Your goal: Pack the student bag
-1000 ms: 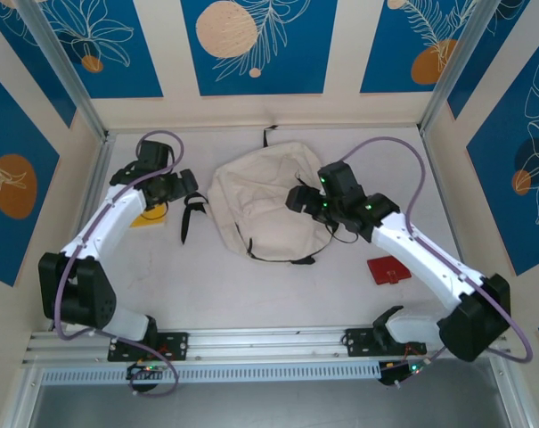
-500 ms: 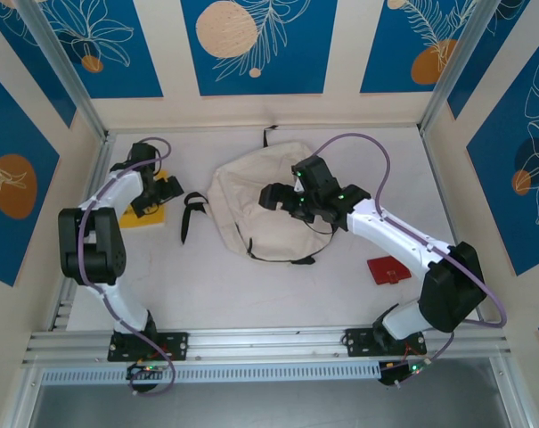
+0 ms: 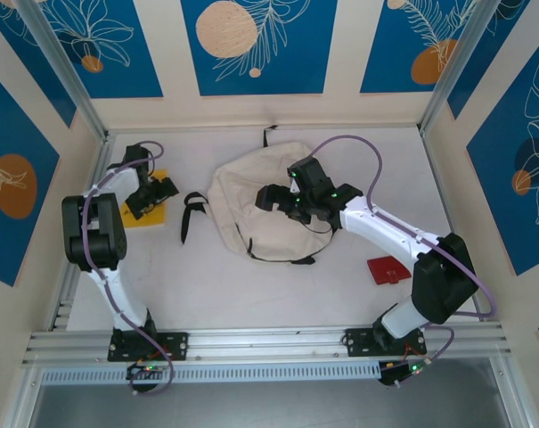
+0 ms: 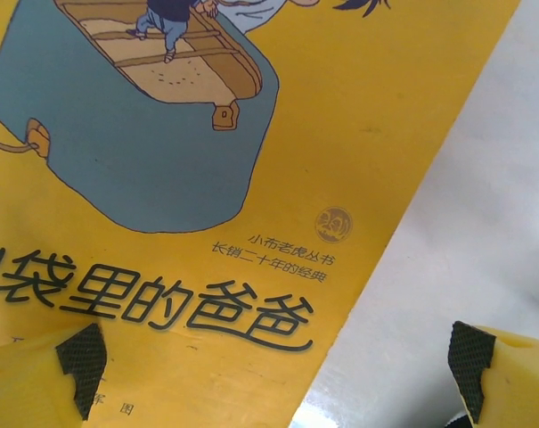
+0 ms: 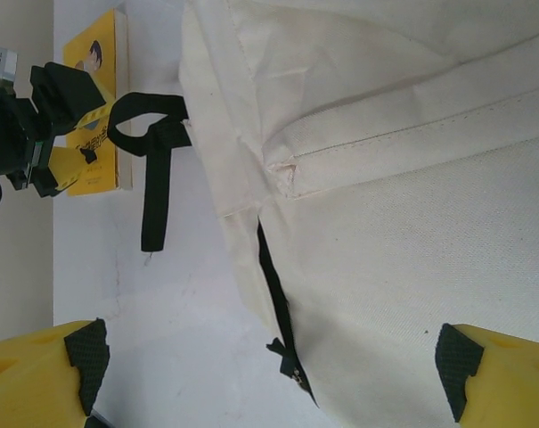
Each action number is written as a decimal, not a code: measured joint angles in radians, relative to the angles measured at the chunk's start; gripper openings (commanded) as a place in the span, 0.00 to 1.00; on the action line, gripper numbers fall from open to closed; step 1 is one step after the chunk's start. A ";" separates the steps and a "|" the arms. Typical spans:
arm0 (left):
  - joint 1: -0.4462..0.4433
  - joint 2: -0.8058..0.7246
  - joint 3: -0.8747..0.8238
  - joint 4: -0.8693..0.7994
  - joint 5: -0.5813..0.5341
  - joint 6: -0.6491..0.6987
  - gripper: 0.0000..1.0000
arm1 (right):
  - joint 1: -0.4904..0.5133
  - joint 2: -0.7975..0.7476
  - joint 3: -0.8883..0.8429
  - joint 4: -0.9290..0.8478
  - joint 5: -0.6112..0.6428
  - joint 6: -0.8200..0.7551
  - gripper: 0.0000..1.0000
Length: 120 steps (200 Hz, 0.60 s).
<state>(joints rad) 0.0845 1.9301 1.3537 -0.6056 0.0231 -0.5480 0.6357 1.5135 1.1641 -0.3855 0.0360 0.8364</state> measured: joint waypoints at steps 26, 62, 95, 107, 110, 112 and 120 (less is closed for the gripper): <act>0.003 -0.011 -0.024 0.020 0.012 -0.023 0.99 | 0.000 0.003 0.009 -0.001 -0.003 0.000 0.96; 0.003 -0.088 -0.143 0.101 0.064 -0.065 0.95 | 0.000 0.003 0.012 -0.002 -0.004 0.006 0.95; -0.001 -0.186 -0.278 0.167 0.121 -0.111 0.90 | 0.000 0.003 0.012 -0.003 -0.008 0.016 0.95; -0.010 -0.232 -0.335 0.183 0.136 -0.135 0.89 | 0.000 0.002 0.011 -0.002 -0.011 0.020 0.95; -0.013 -0.243 -0.348 0.185 0.138 -0.140 0.89 | 0.000 0.002 0.009 0.000 -0.012 0.020 0.95; -0.014 -0.248 -0.354 0.187 0.138 -0.143 0.89 | 0.000 0.001 0.007 0.002 -0.013 0.021 0.95; -0.025 -0.277 -0.386 0.188 0.142 -0.158 0.88 | 0.000 0.000 0.001 0.004 -0.015 0.024 0.95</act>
<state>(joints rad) 0.0593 1.6531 0.9672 -0.4179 0.1650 -0.7055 0.6357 1.5131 1.1652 -0.3813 0.0212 0.8608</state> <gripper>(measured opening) 0.892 0.952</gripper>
